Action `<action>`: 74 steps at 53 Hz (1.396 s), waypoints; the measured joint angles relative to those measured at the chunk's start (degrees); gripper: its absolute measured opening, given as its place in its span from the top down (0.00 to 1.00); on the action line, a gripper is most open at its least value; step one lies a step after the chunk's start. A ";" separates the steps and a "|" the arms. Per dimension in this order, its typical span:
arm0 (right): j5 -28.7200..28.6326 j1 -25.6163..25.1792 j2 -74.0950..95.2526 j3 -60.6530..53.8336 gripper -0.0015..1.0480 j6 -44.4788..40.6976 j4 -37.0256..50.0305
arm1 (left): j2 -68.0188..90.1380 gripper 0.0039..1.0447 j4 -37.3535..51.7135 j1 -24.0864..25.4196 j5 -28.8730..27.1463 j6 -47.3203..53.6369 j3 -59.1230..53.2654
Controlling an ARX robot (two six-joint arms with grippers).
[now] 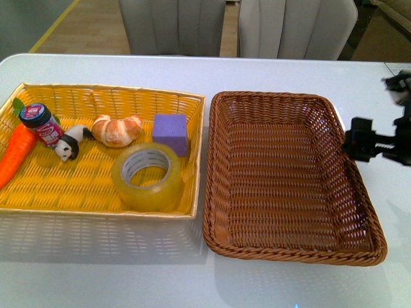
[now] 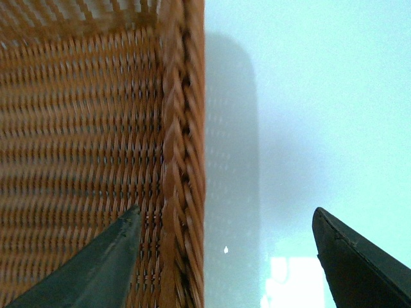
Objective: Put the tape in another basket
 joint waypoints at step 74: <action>3.87 0.35 -65.57 -48.87 0.98 -5.35 27.56 | 0.00 0.08 0.00 0.00 0.00 0.00 0.00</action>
